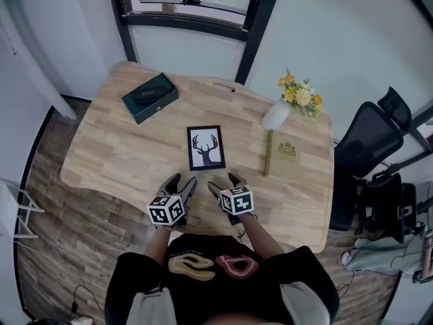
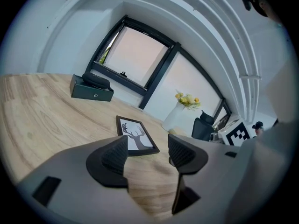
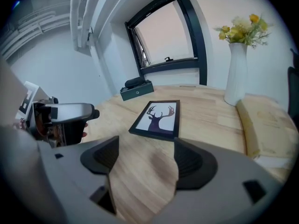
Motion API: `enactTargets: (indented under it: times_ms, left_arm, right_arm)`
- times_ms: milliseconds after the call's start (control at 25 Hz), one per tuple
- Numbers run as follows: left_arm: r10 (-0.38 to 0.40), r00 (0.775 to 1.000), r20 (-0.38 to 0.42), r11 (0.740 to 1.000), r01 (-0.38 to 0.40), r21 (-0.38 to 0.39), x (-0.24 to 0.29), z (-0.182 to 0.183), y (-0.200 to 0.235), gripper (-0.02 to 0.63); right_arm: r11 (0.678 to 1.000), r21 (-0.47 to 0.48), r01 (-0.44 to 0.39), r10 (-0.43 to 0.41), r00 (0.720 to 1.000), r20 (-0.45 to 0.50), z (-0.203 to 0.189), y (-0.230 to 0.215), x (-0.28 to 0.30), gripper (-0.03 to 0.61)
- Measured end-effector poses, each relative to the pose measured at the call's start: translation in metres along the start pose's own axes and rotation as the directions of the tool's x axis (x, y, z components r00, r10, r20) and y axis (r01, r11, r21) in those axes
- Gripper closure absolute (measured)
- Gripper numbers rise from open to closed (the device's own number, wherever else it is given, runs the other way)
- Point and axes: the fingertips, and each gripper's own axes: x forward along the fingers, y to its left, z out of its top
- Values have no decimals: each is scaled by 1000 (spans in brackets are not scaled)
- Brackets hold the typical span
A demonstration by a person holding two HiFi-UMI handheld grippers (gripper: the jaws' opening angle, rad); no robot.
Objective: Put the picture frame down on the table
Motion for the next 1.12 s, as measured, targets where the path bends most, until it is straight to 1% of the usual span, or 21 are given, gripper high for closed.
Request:
enactTargets:
  times_ms: [200,320,440,640,800,920,1120]
  left_arm:
    - [-44,999,0,999,44,15,-2,-5,-15,339]
    - [-63,998,-7,997,63,51,-12,-11,-22,339]
    - [-76,997,-24,994,78,80,-24,-19,-27,339]
    - [-85,996,-25,994,87,68,-41,-34,-29,339]
    - [-97,995,-37,992,99,74,-55,-46,-29,339]
    - [-106,993,-48,991,110,80,-64,-54,-29,339]
    - [-139,990,-25,990,140,30,-75,-57,-33,348]
  right_arm:
    - [1000,13,16,-16,998,60,-3,9,-21,225]
    - [1000,17,24,-25,996,81,-8,21,-31,225]
    - [998,48,30,-34,994,99,-14,27,-41,225]
    - [998,45,52,-57,991,117,-26,35,-55,225]
    - [997,28,78,-81,988,135,-34,44,-65,225]
    - [995,35,89,-94,984,151,-40,52,-70,225]
    - [995,43,89,-95,982,166,-48,62,-76,227]
